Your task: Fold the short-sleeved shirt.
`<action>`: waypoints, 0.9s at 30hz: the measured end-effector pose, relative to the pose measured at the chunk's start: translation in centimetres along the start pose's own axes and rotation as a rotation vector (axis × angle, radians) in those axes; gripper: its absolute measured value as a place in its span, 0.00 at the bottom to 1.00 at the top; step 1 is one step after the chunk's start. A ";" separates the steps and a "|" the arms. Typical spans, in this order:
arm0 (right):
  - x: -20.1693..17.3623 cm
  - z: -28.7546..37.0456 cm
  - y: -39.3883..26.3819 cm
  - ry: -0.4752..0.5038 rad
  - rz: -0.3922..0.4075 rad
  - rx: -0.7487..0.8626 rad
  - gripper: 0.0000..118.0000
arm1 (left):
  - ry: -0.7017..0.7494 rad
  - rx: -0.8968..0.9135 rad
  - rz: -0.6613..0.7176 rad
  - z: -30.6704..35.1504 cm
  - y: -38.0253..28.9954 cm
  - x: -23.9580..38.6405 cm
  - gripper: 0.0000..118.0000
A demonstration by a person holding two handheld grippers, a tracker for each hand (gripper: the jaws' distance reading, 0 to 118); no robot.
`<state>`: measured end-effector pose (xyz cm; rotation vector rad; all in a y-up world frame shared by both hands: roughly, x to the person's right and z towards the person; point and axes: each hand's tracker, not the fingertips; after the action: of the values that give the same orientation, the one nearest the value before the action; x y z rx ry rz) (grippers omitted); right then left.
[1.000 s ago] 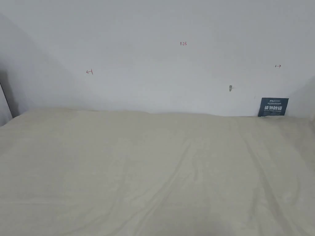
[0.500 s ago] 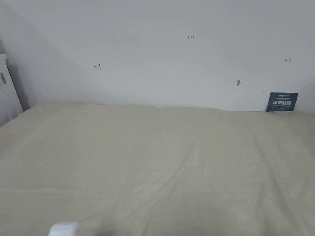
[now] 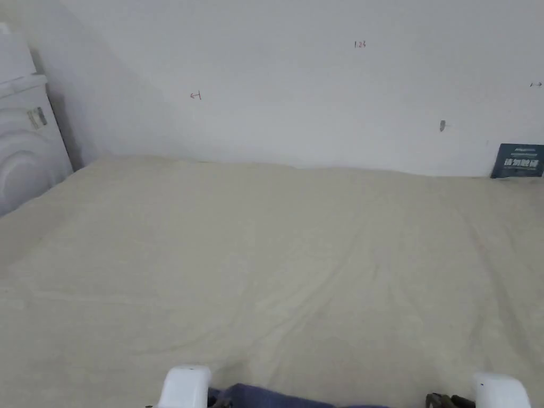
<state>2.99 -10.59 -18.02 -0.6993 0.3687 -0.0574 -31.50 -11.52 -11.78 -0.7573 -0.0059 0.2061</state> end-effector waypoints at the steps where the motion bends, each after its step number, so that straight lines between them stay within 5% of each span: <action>1: -0.3 -0.1 -0.1 -0.011 -0.002 0.004 0.04 | 0.007 0.000 0.023 0.1 -0.2 -0.5 0.00; 5: -0.9 -0.9 -0.1 -0.005 0.023 -0.023 0.04 | 0.024 -0.009 0.049 0.3 -1.3 -2.7 0.00; 6: -1.2 -1.1 -0.1 -0.007 0.029 -0.030 0.04 | 0.021 -0.023 0.046 0.1 -1.4 -3.3 0.11; 9: -1.3 -2.0 -0.4 0.005 0.033 -0.047 0.04 | 0.034 -0.086 0.031 -0.9 -1.6 -4.9 0.98; 22: -1.7 -2.3 -0.2 0.018 0.049 -0.084 0.04 | 0.095 -0.182 0.126 -7.0 -1.3 -10.8 0.95; 26: -1.7 -2.6 -0.1 0.022 0.039 -0.089 0.04 | 0.003 -0.264 0.152 -8.9 -3.1 -10.5 0.94; 27: -1.7 -2.6 -0.1 0.021 0.038 -0.089 0.04 | 0.084 -0.219 0.095 -9.1 -3.5 -9.8 0.94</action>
<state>0.51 -12.04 -19.26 -0.7799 0.4061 -0.0126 -39.75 -22.03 -15.36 -0.9853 0.0886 0.2667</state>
